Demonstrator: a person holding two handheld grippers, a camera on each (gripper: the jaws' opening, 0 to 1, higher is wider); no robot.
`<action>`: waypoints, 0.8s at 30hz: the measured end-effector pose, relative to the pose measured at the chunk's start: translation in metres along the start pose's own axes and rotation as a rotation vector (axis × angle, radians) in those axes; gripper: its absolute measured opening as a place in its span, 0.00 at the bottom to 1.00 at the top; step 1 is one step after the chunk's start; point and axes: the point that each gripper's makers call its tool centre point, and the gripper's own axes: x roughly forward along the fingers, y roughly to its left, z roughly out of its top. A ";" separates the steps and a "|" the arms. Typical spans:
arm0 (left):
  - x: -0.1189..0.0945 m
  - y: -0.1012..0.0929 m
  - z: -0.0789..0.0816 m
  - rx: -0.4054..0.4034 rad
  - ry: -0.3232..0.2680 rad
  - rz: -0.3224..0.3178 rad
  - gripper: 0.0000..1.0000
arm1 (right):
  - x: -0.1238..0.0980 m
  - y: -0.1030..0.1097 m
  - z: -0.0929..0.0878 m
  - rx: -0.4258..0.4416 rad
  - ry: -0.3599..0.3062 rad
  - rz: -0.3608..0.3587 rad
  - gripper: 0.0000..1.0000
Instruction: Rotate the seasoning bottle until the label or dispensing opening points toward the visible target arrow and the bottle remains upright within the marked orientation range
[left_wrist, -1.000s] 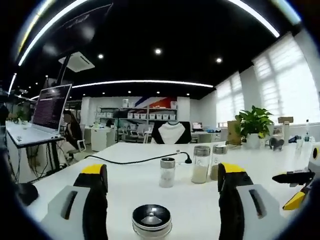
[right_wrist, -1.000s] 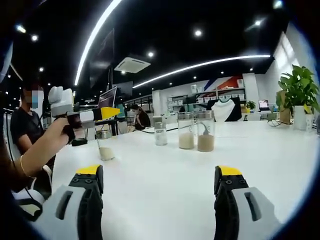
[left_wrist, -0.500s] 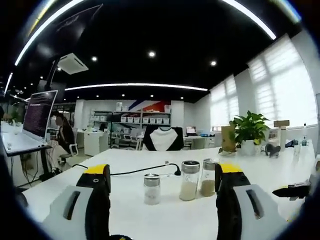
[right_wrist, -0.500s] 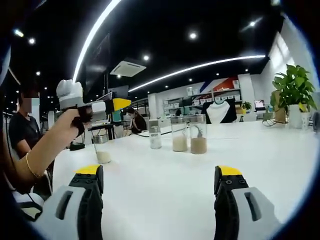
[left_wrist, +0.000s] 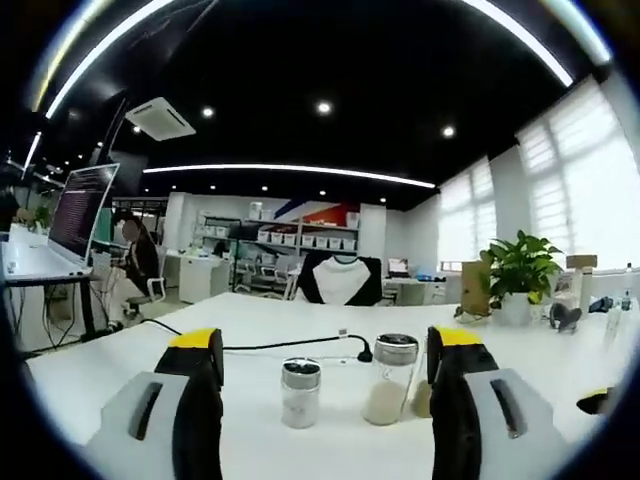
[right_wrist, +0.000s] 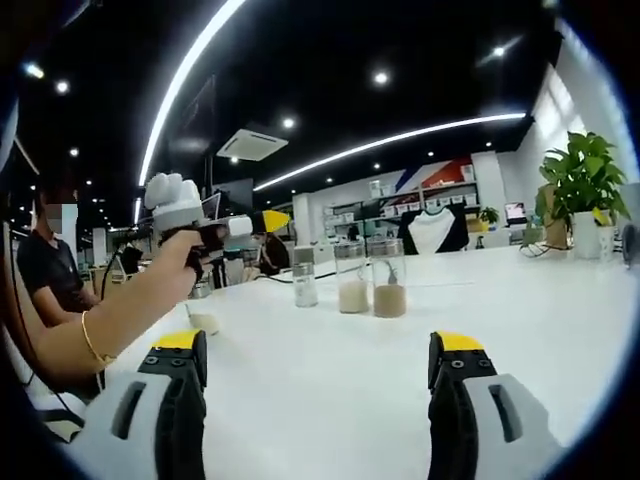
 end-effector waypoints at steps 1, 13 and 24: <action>0.002 0.000 0.000 0.005 0.000 0.004 0.87 | -0.001 -0.001 0.001 0.000 -0.002 -0.002 0.93; 0.045 0.019 -0.017 0.025 0.026 0.083 0.74 | -0.004 -0.009 0.004 -0.013 -0.002 -0.025 0.93; 0.070 0.016 -0.054 -0.034 0.051 0.058 0.69 | -0.003 -0.014 0.000 -0.030 0.036 -0.042 0.93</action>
